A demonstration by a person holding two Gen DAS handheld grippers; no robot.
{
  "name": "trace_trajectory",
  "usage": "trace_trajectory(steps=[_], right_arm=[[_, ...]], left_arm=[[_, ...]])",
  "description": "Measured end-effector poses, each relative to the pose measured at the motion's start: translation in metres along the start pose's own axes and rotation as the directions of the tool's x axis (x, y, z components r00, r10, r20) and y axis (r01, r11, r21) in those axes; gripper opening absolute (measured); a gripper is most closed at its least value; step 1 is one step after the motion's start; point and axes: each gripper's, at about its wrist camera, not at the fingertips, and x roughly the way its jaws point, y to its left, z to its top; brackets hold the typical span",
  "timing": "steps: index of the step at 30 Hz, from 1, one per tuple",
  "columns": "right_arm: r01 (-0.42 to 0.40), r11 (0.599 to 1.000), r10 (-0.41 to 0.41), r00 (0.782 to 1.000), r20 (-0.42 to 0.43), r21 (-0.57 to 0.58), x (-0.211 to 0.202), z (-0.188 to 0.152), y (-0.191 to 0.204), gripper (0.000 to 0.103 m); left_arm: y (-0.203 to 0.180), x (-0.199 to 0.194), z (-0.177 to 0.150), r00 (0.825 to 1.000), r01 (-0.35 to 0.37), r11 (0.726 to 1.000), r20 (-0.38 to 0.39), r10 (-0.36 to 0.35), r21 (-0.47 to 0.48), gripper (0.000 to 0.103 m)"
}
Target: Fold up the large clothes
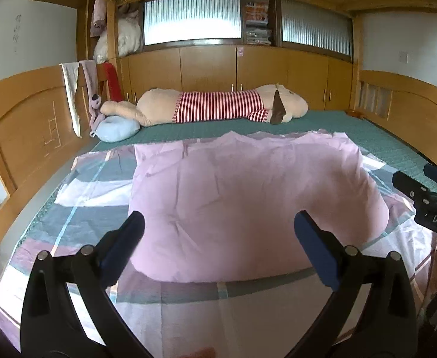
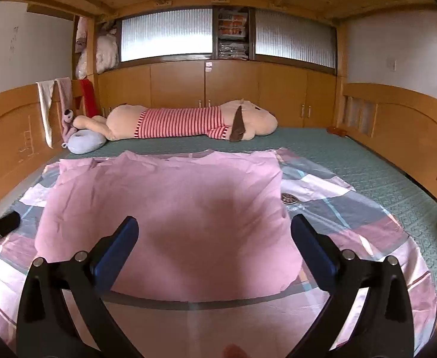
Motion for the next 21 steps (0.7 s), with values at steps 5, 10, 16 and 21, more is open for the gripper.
trace_trajectory(steps=[5,10,16,21], right_arm=[[-0.001,0.999,0.002,1.0,0.011,-0.035,-0.004,-0.003,0.013,0.102],[0.02,0.996,-0.017,0.999,0.037,-0.087,-0.01,-0.006,0.023,0.102],[0.016,0.995,-0.012,0.999,0.04,-0.099,-0.012,-0.007,0.027,0.102],[0.011,0.996,-0.008,0.999,0.036,-0.09,-0.012,-0.008,0.026,0.102]], left_arm=[[-0.005,-0.006,0.003,1.0,-0.004,1.0,0.008,0.004,-0.017,0.101],[-0.007,-0.013,0.005,0.999,0.003,1.0,0.032,-0.002,-0.028,0.101],[-0.008,-0.011,0.004,1.0,-0.003,1.0,0.022,0.004,-0.029,0.101],[-0.009,-0.013,0.004,1.0,-0.007,1.0,0.03,0.008,-0.029,0.101]])
